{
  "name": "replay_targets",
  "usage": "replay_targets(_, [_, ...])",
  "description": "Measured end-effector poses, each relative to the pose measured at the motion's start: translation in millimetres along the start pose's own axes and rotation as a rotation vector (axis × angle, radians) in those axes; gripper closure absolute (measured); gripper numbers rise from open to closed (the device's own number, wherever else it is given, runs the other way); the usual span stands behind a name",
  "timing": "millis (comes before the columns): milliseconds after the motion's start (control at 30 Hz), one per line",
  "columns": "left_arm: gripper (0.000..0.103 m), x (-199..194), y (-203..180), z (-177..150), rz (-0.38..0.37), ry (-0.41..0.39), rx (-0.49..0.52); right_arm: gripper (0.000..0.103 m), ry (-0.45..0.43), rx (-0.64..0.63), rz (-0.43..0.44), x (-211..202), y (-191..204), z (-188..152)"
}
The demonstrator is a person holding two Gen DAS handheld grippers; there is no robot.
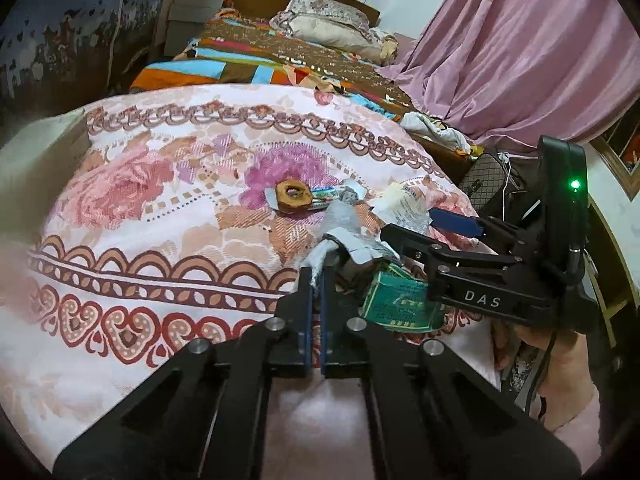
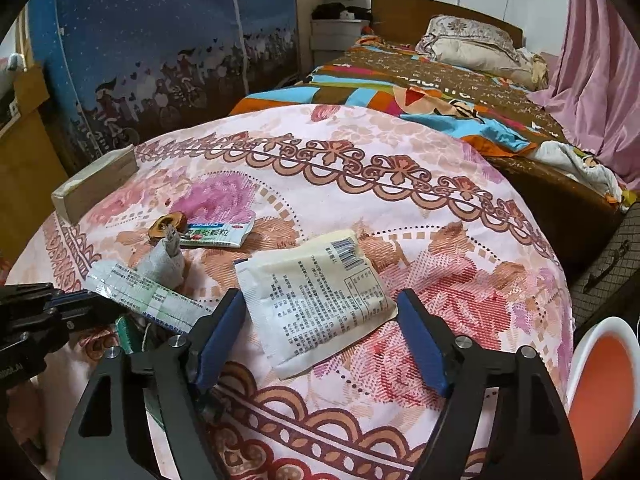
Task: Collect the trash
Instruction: 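Grasp the white glove with the left tool while the right grasps the white paper packet, then carry the glove and packet over the orange bucket and open both tools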
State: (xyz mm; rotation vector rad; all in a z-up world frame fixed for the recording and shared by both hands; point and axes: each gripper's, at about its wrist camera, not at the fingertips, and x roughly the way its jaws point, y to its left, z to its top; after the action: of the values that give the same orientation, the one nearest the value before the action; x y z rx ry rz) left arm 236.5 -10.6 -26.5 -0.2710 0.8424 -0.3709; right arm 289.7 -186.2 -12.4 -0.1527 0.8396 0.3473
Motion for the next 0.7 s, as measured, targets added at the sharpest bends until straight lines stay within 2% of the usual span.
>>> replay_targets(200, [0.103,-21.2,-3.3,-1.1,0.034,-0.125,0.005,0.029,-0.029,0.001,-0.023,-6.0,-0.1,-1.0])
replay_targets(400, [0.103,-42.3,-11.7,-4.4,0.054,-0.260,0.032,0.029,-0.152,0.018,-0.062,-31.3,-3.4,-4.1])
replay_targets(500, [0.103,-49.9,-16.8,-5.7,0.062,-0.319,0.049,0.029,-0.235,0.021,-0.082,-46.9,-2.9,-7.4])
replay_targets(700, [0.103,-71.1,-34.7,-15.3,0.111,-0.461,0.106,0.029,-0.509,0.026,-0.088,-98.4,0.8,-23.7])
